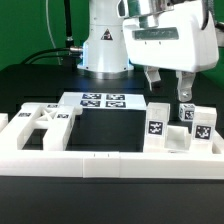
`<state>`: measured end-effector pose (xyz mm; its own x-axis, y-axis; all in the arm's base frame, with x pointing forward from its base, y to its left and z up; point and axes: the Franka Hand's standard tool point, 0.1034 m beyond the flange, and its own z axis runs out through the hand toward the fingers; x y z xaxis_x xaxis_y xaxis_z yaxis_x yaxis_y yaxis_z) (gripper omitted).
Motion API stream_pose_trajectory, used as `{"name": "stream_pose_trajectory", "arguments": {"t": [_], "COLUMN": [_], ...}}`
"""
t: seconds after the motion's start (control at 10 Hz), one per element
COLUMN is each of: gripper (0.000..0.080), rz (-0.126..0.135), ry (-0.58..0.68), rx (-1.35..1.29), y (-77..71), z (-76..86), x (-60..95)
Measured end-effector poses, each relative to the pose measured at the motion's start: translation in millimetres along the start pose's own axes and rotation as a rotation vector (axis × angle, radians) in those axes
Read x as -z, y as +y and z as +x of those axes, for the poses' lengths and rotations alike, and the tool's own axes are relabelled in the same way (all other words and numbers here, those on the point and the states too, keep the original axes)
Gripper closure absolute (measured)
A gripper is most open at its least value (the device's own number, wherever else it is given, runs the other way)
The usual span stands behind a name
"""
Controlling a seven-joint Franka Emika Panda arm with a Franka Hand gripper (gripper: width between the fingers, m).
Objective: Assemble chair
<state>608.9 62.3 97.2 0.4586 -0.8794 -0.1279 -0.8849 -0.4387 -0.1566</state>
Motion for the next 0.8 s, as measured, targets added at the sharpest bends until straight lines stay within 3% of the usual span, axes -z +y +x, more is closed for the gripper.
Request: {"name": "stream_pose_trajectory", "arguments": {"t": [0.3, 0.8], "gripper": [0.015, 0.015], "rz": [-0.069, -0.073], "ry": [-0.005, -0.012], "rx": [0.322, 0.619], "y": [1.9, 3.2], "z": [0.2, 2.0], "x": [-2.6, -3.0]}}
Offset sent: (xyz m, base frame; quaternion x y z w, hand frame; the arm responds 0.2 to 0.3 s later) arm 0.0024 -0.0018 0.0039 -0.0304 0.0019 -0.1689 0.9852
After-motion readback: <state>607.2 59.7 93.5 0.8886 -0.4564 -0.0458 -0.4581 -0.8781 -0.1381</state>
